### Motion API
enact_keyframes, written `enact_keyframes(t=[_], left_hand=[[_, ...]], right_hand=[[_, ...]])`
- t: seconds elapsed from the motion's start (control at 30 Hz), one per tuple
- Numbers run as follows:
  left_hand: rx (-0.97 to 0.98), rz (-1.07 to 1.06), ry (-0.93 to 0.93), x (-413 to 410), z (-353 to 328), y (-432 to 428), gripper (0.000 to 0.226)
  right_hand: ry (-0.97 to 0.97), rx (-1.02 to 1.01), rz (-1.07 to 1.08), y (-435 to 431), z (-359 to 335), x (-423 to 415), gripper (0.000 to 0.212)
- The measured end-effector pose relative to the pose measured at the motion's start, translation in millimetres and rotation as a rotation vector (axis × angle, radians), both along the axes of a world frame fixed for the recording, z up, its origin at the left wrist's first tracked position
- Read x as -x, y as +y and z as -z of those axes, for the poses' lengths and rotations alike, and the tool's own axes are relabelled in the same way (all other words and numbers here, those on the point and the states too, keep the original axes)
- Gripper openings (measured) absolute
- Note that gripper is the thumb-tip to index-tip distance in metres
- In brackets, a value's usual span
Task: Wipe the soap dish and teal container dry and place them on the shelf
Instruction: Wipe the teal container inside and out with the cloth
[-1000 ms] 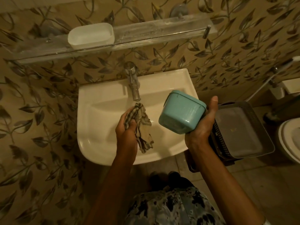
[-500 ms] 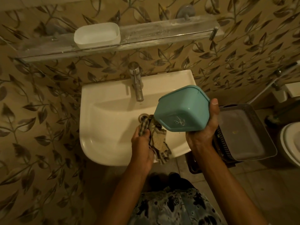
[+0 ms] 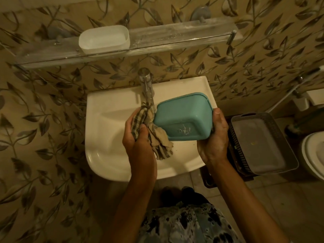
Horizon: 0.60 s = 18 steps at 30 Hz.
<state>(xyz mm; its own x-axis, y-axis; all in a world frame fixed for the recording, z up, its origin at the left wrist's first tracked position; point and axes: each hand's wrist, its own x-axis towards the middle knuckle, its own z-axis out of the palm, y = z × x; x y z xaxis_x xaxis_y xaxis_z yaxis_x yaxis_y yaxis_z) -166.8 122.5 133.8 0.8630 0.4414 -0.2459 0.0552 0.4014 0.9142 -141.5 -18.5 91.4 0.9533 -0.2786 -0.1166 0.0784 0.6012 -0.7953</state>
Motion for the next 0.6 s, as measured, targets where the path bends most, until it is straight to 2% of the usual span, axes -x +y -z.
enact_keyframes(t=[0.1, 0.2, 0.3, 0.4, 0.43, 0.5, 0.6], left_hand=[[-0.121, -0.016, -0.112, -8.5, -8.3, 12.2, 0.041], [-0.269, 0.028, -0.220, -15.8, -15.5, 20.7, 0.044], [-0.414, 0.103, -0.285, -15.1, -18.2, 18.4, 0.047], [-0.412, 0.138, -0.274, -10.0, -14.0, 14.8, 0.049], [-0.403, 0.148, -0.253, -8.6, -11.3, 15.1, 0.050], [-0.407, 0.184, -0.213, -6.2, -4.7, 17.3, 0.050], [-0.452, 0.224, -0.182, -5.7, -1.2, 20.4, 0.049]], right_hand=[[-0.063, 0.195, -0.112, -1.6, 9.4, 1.2, 0.026], [-0.104, 0.394, -0.249, -0.2, 15.7, 3.7, 0.037], [0.008, 0.287, -0.303, 5.0, 13.1, 6.6, 0.042], [0.110, 0.113, -0.307, 8.1, 5.7, 5.8, 0.019], [0.136, 0.096, -0.266, 8.7, 4.5, 4.7, 0.019], [0.162, 0.145, -0.160, 8.1, 3.2, 2.1, 0.022], [0.095, 0.319, -0.044, 7.5, 1.6, -2.5, 0.027]])
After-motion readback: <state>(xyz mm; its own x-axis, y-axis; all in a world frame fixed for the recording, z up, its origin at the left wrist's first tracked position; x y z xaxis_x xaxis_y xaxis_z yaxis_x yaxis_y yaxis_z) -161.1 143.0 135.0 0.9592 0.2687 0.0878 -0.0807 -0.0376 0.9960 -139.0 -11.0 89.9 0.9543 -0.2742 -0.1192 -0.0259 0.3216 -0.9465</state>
